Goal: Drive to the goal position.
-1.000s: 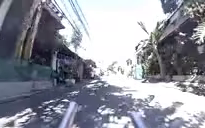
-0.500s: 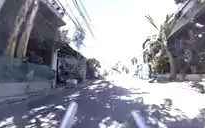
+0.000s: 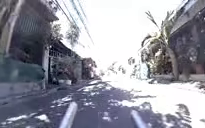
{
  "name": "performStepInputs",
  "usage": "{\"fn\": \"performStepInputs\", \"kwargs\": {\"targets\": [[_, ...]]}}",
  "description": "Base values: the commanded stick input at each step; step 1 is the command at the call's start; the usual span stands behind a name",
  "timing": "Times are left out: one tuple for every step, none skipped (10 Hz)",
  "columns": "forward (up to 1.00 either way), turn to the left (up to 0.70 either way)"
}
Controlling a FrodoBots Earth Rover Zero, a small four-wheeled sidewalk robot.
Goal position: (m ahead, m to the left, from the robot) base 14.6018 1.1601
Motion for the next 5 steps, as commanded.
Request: {"fn": "performStepInputs", "kwargs": {"targets": [[1.0,-0.4],[1.0,-0.39],[1.0,-0.22],[1.0,0.0],[1.0,0.0]]}}
